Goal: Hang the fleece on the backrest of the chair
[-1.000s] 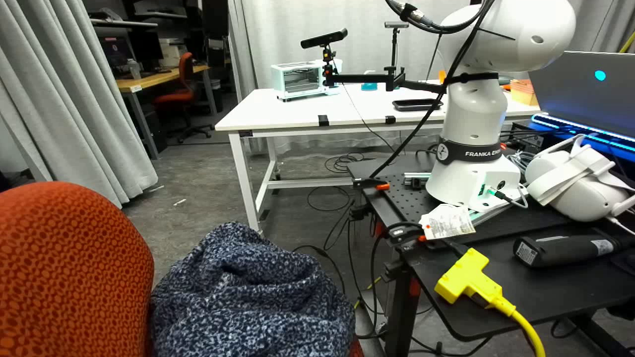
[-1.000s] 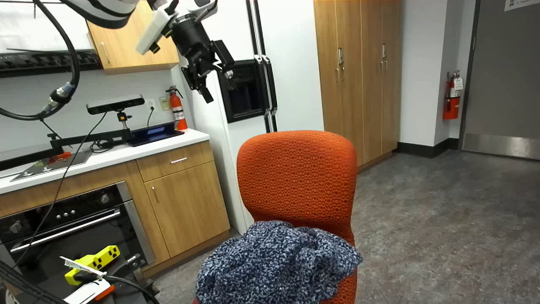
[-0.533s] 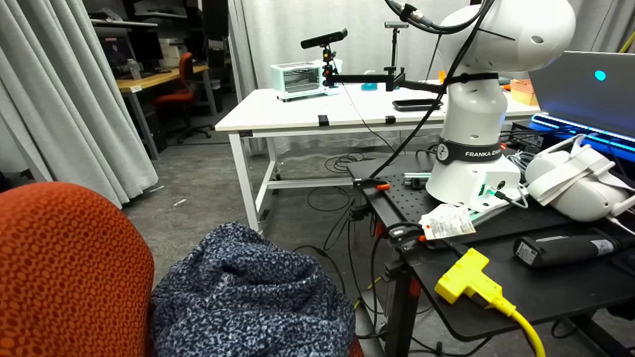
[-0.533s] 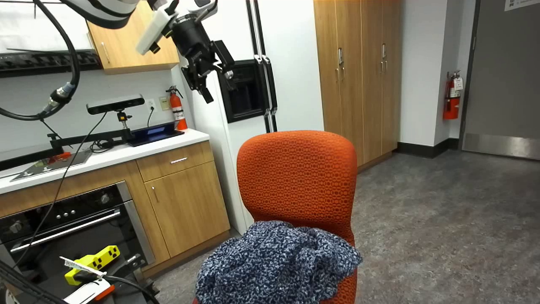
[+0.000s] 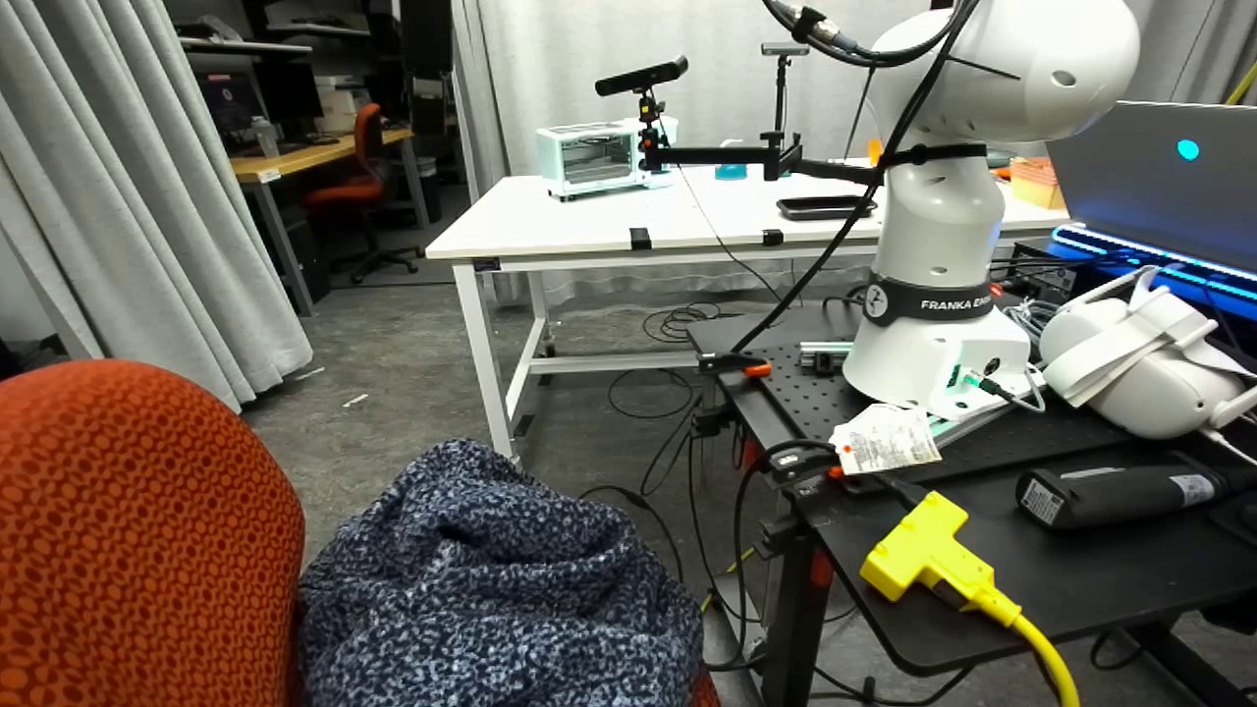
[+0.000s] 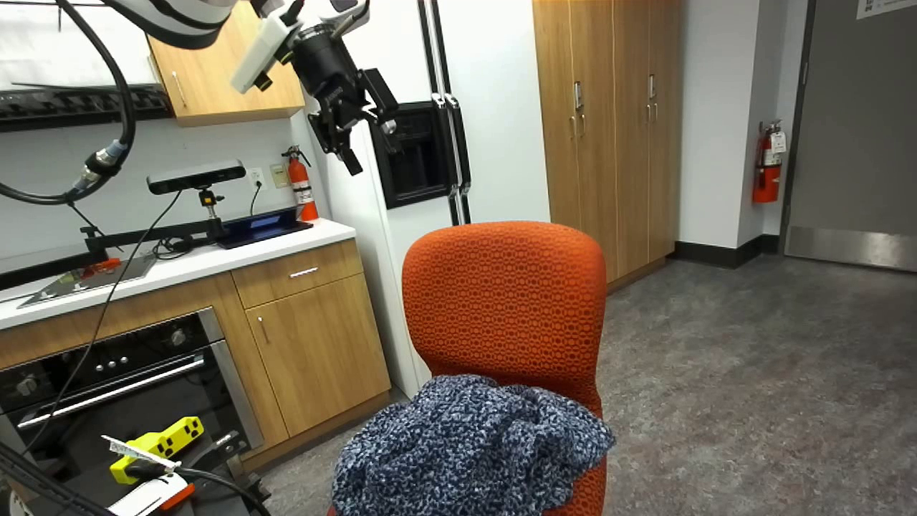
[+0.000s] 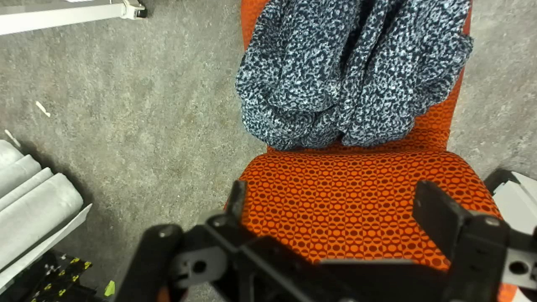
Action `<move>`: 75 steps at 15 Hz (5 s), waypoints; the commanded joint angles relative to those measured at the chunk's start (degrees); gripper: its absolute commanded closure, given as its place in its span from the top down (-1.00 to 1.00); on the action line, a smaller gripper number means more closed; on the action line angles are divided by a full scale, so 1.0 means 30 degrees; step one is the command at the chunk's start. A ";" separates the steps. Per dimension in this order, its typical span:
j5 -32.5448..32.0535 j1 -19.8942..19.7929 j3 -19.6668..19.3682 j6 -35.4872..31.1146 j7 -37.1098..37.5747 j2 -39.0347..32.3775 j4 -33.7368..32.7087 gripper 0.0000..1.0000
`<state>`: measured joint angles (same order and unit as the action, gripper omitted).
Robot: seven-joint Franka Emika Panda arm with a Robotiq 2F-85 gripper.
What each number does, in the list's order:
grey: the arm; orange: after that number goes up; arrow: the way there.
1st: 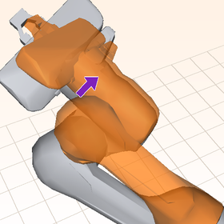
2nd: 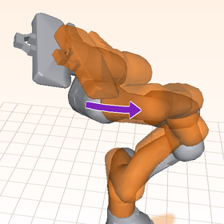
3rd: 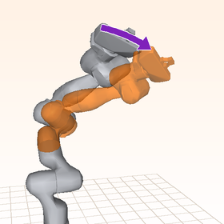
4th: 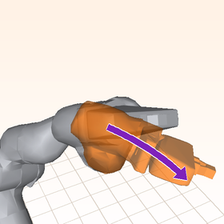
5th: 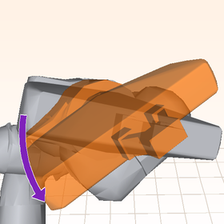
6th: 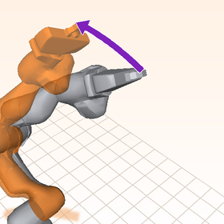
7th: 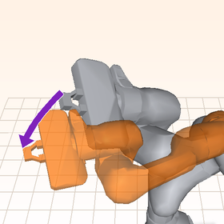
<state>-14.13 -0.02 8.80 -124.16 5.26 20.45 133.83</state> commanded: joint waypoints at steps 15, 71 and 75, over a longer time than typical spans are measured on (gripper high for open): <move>-0.0111 0.0294 -0.0261 0.0054 0.0088 -0.0023 -0.0031 1.00; 0.2631 0.1654 -0.4111 -1.1411 0.2340 -2.0075 -0.1871 1.00; 0.2713 0.1830 -0.4401 -1.1728 0.2204 -2.2454 -0.4233 1.00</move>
<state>-7.30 3.49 -2.72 -158.04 11.76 -41.11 127.24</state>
